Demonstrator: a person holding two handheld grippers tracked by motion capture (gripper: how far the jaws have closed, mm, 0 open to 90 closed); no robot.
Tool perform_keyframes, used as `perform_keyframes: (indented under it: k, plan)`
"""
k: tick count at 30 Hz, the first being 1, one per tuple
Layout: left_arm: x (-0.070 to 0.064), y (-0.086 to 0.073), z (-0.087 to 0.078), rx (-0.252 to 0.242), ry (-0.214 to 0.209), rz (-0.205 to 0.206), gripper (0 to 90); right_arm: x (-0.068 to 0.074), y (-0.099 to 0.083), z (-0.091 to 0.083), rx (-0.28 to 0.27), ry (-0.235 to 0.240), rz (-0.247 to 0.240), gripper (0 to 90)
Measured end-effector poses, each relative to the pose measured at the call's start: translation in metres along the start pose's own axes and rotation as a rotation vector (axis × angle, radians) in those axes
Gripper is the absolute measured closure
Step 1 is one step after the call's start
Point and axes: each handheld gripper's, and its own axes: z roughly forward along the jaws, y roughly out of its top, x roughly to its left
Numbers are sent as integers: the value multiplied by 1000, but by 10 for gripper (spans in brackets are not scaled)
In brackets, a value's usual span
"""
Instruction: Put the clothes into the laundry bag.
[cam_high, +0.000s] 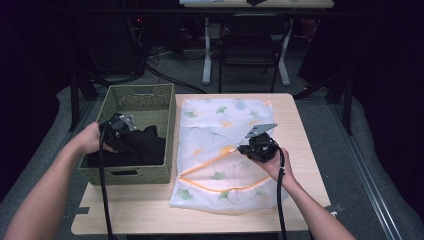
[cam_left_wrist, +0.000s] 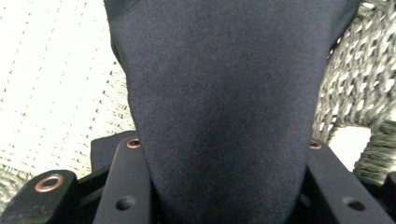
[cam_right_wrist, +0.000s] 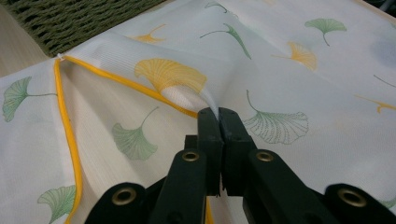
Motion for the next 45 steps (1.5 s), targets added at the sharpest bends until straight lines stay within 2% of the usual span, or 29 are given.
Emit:
perform_keyframes:
  k: [8, 14, 31, 37, 45]
  plan:
    - [-4, 4, -15, -9, 29, 10, 589, 0, 0, 0, 1, -2, 0, 886]
    - [-5, 5, -27, -20, 37, -8, 589, 0, 0, 0, 1, -3, -1, 886]
    - [-5, 9, -59, -48, 68, -18, 590, 0, 0, 0, 1, -6, 2, 886]
    - [-5, 11, -73, -34, 71, -36, 590, 0, 0, -1, 2, -9, 2, 886]
    - [-8, 13, -86, -44, 92, -40, 589, 0, 0, -1, -1, -11, 7, 886]
